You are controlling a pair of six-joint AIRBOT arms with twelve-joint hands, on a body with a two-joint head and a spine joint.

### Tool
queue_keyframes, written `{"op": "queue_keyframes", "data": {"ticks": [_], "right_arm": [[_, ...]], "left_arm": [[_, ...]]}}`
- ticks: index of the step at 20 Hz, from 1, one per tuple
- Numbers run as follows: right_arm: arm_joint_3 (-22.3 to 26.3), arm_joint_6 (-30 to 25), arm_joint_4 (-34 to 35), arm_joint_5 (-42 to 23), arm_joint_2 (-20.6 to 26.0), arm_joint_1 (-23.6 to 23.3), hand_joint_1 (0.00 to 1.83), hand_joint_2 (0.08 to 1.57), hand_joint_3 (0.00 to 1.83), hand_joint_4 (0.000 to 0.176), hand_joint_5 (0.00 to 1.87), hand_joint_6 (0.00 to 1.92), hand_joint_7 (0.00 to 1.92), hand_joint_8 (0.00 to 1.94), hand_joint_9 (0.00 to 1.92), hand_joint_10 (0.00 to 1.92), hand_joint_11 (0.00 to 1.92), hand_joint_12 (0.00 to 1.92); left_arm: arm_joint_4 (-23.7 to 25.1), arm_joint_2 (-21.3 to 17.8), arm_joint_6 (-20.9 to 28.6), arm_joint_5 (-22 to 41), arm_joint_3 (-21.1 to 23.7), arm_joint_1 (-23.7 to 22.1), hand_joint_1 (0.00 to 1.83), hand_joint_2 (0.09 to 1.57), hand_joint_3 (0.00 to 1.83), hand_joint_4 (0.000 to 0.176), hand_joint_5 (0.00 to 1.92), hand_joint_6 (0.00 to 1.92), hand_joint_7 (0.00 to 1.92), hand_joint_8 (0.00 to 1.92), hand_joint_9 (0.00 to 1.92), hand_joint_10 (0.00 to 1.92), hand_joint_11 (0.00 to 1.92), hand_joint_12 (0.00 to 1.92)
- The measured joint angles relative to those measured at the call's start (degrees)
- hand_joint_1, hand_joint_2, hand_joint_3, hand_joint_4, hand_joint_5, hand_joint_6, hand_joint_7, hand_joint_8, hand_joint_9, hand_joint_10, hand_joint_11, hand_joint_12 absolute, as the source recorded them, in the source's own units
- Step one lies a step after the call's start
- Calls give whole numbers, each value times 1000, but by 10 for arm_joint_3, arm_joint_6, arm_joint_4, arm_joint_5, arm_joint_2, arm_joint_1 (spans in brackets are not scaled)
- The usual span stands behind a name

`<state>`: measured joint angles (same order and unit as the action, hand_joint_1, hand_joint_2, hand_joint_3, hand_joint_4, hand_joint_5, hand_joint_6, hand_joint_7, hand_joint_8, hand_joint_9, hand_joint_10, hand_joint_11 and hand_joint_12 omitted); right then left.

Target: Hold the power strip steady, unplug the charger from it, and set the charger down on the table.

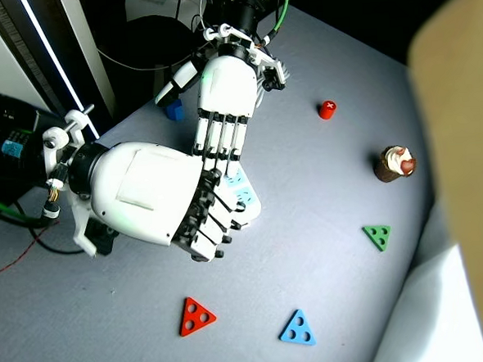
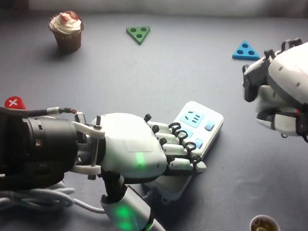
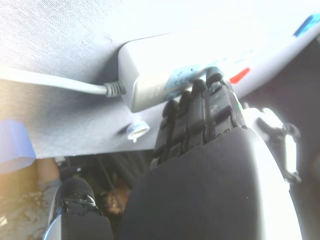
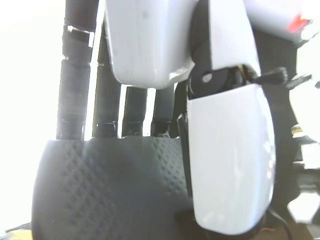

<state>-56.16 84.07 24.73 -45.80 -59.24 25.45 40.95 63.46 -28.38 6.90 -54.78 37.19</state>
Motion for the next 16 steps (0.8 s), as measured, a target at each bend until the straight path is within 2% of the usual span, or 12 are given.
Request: {"op": "queue_keyframes", "data": {"ticks": [1,3,7,10,12,13,16], "right_arm": [[-3,-1,-10,-3,0,5,1395,1045,0,0,1007,837,1169,583,1132,897,1065,672],[-5,-1,-21,-5,0,12,1396,1044,0,0,1016,823,1165,595,1129,900,1064,672],[-17,-2,-104,-10,-11,44,1396,1043,0,0,1016,821,1179,573,1124,901,1047,695],[-20,-2,-127,-17,-16,48,1396,1044,0,0,1018,816,1175,579,1121,911,1036,693],[-26,-2,-174,-22,-17,52,1395,1025,1,0,1051,735,1226,512,1183,844,1005,749],[-26,-2,-195,-22,-17,55,1395,1044,0,0,1022,792,1169,600,1123,917,978,778],[-27,-2,-250,-3,-17,56,1394,1050,1,0,1030,802,1125,636,1101,972,956,838]], "left_arm": [[0,-1,0,-1,1,0,0,931,1,0,13,4,46,6,34,6,35,30],[0,-1,0,-3,2,-2,0,927,0,0,20,7,51,7,41,8,44,34],[1,-2,0,-5,2,-2,0,934,2,0,9,0,39,1,25,1,31,27],[1,-3,0,-5,3,-2,0,928,0,0,11,1,37,1,23,1,33,28],[1,-3,0,-6,3,-2,0,931,0,0,12,5,40,4,30,4,40,30],[1,-3,0,-6,3,-2,0,927,0,0,12,4,41,4,34,5,39,29],[1,-4,0,-6,3,-2,0,929,0,0,22,7,48,5,34,4,33,26]]}}
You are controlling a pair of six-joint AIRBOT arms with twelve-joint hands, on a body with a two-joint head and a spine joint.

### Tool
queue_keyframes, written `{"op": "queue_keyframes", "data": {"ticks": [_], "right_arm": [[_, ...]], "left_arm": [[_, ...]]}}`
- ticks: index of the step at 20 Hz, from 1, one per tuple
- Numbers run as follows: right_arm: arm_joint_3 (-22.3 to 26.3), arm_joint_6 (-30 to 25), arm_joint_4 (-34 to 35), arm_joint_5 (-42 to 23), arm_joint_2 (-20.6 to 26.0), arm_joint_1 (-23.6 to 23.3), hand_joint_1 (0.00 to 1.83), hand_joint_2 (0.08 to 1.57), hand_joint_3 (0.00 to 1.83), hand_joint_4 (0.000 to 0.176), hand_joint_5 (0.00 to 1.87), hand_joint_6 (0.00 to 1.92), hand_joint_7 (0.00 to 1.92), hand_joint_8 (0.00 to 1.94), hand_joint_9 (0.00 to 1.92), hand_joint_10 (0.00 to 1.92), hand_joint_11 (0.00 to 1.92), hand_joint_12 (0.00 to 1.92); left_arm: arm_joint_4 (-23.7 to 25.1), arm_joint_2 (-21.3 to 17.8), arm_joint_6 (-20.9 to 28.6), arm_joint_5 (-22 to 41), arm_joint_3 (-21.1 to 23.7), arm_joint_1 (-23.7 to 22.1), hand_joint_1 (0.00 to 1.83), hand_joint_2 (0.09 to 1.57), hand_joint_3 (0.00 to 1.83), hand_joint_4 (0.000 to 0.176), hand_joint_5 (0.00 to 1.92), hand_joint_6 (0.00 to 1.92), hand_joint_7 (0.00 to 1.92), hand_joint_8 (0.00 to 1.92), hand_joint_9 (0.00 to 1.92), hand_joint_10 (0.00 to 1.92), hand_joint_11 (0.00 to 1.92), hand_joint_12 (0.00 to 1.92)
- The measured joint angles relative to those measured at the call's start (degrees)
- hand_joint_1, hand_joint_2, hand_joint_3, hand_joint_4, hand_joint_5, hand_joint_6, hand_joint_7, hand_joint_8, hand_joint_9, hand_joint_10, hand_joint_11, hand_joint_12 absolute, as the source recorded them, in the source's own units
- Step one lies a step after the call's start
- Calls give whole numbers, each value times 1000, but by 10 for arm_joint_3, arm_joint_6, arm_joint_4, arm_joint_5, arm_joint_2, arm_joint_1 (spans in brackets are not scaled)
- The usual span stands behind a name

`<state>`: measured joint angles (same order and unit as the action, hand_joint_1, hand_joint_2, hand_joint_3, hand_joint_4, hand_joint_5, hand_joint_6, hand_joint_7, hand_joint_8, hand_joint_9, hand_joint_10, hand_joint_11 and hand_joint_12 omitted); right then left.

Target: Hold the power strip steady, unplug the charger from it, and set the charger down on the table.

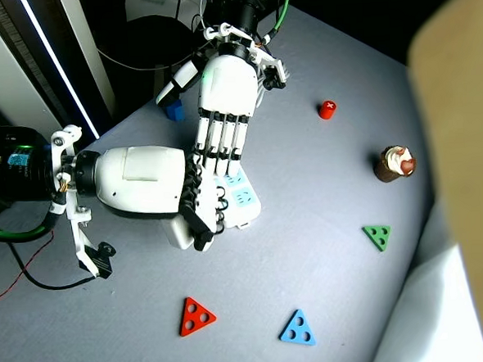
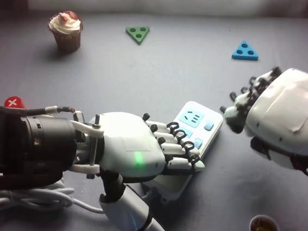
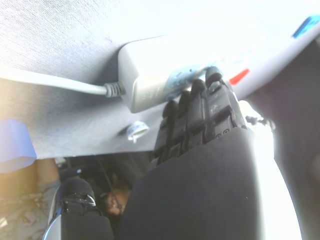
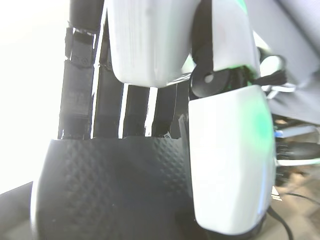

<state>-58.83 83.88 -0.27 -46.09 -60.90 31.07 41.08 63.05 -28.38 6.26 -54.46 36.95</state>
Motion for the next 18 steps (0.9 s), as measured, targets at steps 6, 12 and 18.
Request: {"op": "queue_keyframes", "data": {"ticks": [6,12,18], "right_arm": [[0,0,-9,16,0,24,1396,1046,0,0,993,884,1156,592,1144,867,1062,620],[0,0,-13,19,0,24,1386,1046,0,0,980,931,1156,548,1193,828,1115,465],[4,0,-13,19,0,24,1168,1128,0,0,933,1042,987,301,1141,13,1080,366]], "left_arm": [[0,-1,0,-1,0,0,0,932,1,0,22,3,51,3,37,3,36,26],[0,-1,0,-1,0,0,0,931,1,0,25,5,51,4,35,4,39,26],[0,-1,0,-1,0,0,0,938,3,0,4,0,40,0,33,2,34,23]]}}
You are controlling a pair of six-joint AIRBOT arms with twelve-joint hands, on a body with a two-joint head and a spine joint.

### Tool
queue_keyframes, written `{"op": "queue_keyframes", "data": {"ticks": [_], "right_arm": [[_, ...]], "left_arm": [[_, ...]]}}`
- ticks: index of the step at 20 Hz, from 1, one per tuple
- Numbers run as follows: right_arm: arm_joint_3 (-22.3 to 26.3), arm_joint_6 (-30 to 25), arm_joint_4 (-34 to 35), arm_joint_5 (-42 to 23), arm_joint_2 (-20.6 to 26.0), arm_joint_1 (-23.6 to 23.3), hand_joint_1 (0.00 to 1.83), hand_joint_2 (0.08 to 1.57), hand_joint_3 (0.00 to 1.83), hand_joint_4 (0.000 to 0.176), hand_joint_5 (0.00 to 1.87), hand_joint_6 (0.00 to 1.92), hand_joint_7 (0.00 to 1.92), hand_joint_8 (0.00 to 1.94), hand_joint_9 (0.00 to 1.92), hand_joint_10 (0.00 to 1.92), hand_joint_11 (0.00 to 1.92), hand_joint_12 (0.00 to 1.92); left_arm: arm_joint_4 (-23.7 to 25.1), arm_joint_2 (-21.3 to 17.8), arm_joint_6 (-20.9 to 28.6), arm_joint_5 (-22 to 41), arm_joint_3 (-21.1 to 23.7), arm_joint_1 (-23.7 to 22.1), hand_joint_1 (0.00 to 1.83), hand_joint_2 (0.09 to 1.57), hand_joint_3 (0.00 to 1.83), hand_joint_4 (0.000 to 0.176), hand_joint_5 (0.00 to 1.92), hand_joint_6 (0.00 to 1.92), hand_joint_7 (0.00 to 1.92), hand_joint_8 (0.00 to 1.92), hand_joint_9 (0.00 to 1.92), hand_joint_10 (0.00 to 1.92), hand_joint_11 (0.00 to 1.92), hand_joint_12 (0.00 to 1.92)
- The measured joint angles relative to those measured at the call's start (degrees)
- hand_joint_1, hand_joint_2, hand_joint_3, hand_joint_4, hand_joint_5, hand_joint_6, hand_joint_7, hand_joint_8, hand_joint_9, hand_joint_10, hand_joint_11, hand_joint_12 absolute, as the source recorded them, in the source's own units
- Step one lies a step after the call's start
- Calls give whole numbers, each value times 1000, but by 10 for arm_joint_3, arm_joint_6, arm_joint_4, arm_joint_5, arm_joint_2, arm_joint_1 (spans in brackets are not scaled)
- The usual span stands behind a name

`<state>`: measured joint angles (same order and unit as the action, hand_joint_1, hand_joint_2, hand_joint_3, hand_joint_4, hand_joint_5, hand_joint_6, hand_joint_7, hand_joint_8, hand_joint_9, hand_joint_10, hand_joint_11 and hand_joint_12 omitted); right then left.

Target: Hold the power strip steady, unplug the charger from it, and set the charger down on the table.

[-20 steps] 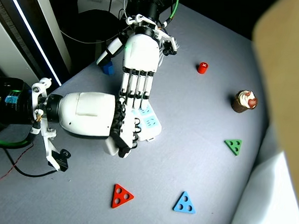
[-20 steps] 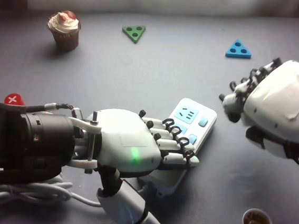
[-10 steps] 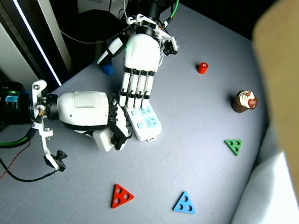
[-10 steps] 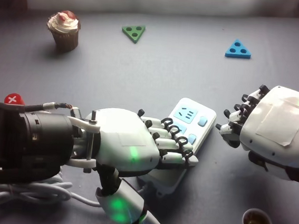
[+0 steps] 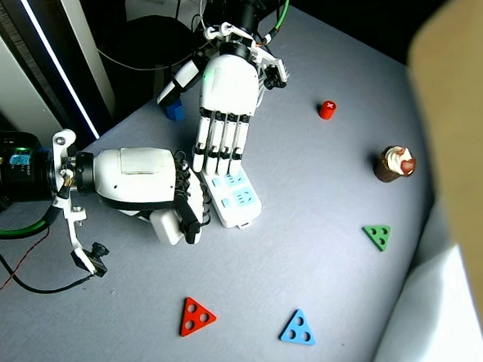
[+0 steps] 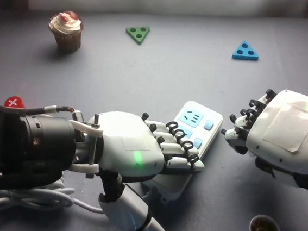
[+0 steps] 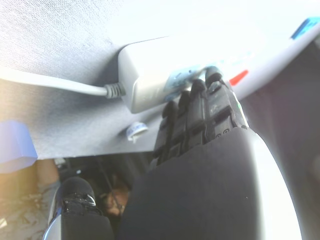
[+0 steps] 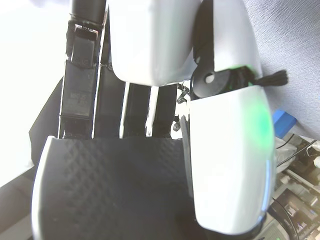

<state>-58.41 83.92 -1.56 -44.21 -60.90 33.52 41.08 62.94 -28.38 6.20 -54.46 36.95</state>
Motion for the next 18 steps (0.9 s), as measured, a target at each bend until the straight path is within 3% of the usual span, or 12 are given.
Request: {"op": "queue_keyframes", "data": {"ticks": [1,2,3,4,10,15,16,18], "right_arm": [[2,0,-2,0,0,0,1149,1140,0,0,919,1060,973,102,1100,2,1049,356],[4,0,-4,0,0,0,1110,1079,0,0,763,399,919,27,1030,0,970,349],[5,0,-8,0,0,0,1110,1079,0,0,763,399,919,27,1030,0,970,349],[6,0,-12,-1,0,0,1066,1041,1,0,684,28,798,0,917,0,807,439],[8,1,-12,-1,0,0,862,1028,0,0,428,0,491,0,539,0,430,497],[9,0,11,-31,0,0,830,989,0,0,338,0,371,0,412,0,299,459],[10,-27,28,-48,0,-1,716,1012,3,0,230,0,272,0,328,0,216,420],[17,-88,61,-61,9,-9,706,996,0,0,133,0,229,0,279,0,171,395]], "left_arm": [[0,0,0,0,0,0,0,934,0,0,20,6,53,6,44,6,47,28],[0,0,0,0,0,0,0,932,0,0,19,6,54,5,42,4,43,26],[0,0,0,0,0,0,0,932,0,0,19,6,54,5,42,4,43,26],[0,0,0,0,0,0,0,929,0,0,1,0,29,0,16,0,29,20],[0,0,0,-2,0,-1,0,927,0,0,10,2,37,3,23,3,38,23],[0,0,0,-2,0,-1,0,930,0,0,21,5,51,7,35,6,40,23],[0,0,0,-2,0,-1,0,929,0,0,17,4,48,4,35,5,46,25],[0,0,0,-2,0,-1,0,926,0,0,20,4,50,4,32,3,46,25]]}}
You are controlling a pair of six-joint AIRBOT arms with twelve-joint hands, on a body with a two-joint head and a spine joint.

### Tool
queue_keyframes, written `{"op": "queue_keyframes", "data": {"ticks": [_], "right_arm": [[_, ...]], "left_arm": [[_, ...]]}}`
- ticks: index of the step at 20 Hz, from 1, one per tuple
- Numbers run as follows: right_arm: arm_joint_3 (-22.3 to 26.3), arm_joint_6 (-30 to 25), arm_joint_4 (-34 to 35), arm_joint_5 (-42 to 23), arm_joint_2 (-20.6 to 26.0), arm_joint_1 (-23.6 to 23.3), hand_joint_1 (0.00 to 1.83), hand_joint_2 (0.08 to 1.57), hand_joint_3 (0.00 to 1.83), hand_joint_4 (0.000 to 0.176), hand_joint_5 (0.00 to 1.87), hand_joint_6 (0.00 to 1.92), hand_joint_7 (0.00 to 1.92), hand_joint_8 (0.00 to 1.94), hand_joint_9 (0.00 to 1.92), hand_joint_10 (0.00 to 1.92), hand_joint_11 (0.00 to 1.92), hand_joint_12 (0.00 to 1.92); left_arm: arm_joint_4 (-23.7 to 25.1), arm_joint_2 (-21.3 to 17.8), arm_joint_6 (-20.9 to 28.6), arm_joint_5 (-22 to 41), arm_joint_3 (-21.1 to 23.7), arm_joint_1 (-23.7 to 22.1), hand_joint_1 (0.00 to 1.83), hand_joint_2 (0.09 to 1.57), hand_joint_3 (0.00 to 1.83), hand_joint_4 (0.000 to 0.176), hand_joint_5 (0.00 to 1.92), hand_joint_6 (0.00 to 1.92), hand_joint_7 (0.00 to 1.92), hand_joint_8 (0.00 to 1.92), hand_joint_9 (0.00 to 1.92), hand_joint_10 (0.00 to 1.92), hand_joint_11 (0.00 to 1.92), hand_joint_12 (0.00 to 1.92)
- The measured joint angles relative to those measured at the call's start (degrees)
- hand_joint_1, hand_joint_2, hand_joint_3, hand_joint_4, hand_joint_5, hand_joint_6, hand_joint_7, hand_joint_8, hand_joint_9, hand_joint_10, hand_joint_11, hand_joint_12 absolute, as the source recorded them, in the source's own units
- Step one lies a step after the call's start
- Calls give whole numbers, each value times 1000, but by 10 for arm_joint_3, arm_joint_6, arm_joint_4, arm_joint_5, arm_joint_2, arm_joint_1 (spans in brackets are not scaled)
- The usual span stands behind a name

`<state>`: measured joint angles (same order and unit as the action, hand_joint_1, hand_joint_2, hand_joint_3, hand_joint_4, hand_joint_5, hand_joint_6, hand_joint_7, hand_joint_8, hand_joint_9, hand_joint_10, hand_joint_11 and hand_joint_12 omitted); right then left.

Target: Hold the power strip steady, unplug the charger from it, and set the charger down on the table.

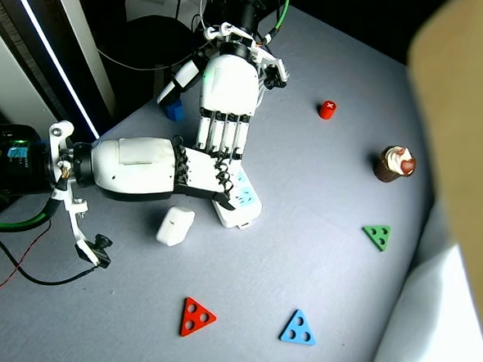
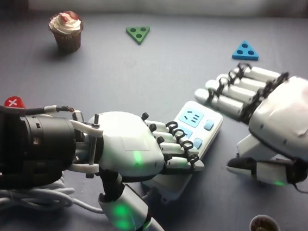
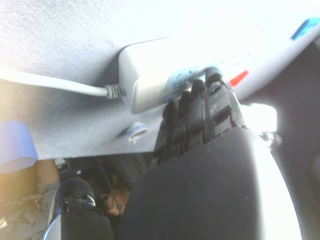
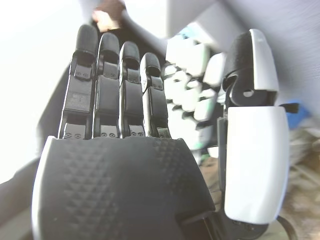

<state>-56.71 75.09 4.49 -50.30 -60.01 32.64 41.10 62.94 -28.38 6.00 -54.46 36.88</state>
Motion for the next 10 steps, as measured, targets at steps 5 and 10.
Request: {"op": "queue_keyframes", "data": {"ticks": [5,10], "right_arm": [[8,-209,5,-98,50,21,640,957,0,0,33,0,114,0,166,0,96,343],[28,-275,-13,-146,104,54,561,938,0,0,2,0,71,0,122,0,51,322]], "left_arm": [[0,-10,0,-3,0,-2,0,931,2,0,14,0,44,0,29,1,40,21],[-1,-29,1,-26,1,-26,0,930,1,0,9,0,40,0,24,0,26,14]]}}
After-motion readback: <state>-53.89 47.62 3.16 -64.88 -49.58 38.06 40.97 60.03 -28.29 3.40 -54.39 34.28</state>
